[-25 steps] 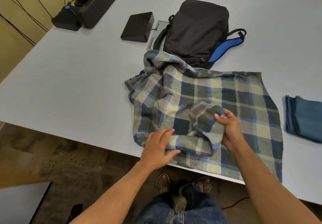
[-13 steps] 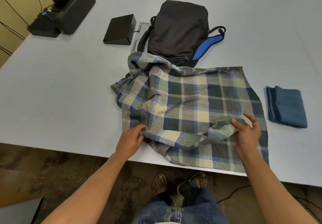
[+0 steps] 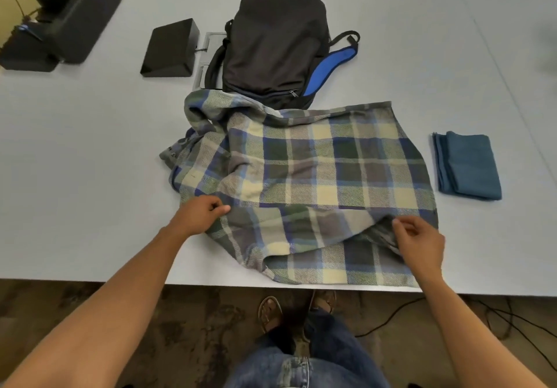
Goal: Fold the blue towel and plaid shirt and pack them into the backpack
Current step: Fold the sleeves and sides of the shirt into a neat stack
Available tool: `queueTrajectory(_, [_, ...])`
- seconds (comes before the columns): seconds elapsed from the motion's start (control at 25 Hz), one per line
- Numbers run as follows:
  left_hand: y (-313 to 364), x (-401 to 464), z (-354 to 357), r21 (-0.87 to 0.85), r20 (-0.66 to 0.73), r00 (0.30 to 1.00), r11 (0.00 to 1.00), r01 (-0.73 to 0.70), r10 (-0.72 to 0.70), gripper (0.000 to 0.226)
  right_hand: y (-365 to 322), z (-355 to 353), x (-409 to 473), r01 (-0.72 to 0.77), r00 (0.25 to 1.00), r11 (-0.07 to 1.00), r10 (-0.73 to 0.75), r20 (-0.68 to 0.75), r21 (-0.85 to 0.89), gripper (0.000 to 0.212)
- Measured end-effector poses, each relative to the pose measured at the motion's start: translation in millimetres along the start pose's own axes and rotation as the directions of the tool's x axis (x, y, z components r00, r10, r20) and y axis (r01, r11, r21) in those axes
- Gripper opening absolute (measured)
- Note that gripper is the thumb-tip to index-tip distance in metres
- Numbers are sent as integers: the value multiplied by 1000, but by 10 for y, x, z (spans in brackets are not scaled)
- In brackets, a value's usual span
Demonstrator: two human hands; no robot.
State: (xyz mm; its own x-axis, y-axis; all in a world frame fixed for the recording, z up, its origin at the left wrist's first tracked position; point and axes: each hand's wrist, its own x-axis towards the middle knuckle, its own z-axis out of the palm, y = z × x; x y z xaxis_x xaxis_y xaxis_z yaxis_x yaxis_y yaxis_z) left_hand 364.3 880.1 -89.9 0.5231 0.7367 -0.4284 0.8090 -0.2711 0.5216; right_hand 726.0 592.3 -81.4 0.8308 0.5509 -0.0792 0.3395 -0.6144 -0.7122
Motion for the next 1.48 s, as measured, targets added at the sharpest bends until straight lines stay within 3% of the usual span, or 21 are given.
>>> queueTrajectory(0.16, [-20, 74, 227, 132, -118, 991, 988, 79, -63, 19, 212, 147, 104, 85, 983, 980, -53, 175, -178, 21])
queueTrajectory(0.28, [15, -18, 386, 350, -388, 915, 936, 32, 114, 22, 418, 190, 208, 90, 981, 924, -18, 191, -373, 54])
queueTrajectory(0.36, [136, -114, 525, 431, -484, 833, 901, -39, 267, 30, 518, 192, 286, 115, 977, 867, -11, 212, -486, 72])
queueTrajectory(0.44, [283, -178, 689, 433, -452, 820, 890, -143, 351, 38, 532, 178, 362, 120, 970, 850, 11, 244, -513, 82])
queueTrajectory(0.52, [365, -170, 856, 410, -351, 872, 893, -184, 341, 43, 517, 166, 460, 111, 954, 866, 43, 295, -487, 85])
queueTrajectory(0.64, [386, -108, 949, 365, -199, 962, 925, -104, 186, 48, 468, 125, 628, 51, 932, 884, 125, 340, -464, 84])
queueTrajectory(0.8, [366, -74, 860, 457, -145, 989, 889, 36, 34, 57, 409, 40, 811, 120, 905, 774, 172, 389, -621, 86])
queueTrajectory(0.96, [422, -24, 748, 440, -140, 988, 890, 120, -64, 41, 269, -9, 937, 232, 905, 670, 116, 408, -705, 42])
queueTrajectory(1.08, [469, 7, 624, 377, -182, 983, 921, 96, -28, 22, 188, -51, 979, 214, 940, 771, 5, 340, -600, 18])
queueTrajectory(1.16, [496, 34, 511, 215, -188, 982, 975, 49, -8, 15, 129, -91, 1022, 195, 966, 829, -70, 248, -525, 24])
queueTrajectory(1.28, [536, 123, 295, -42, -116, 991, 997, 65, -69, 24, 47, -130, 1105, 242, 970, 875, -227, 87, -418, 31])
queueTrajectory(1.48, [647, 324, -9, -134, -126, 991, 991, 25, -42, 20, 4, -100, 1390, 222, 968, 897, -249, -22, -383, 43])
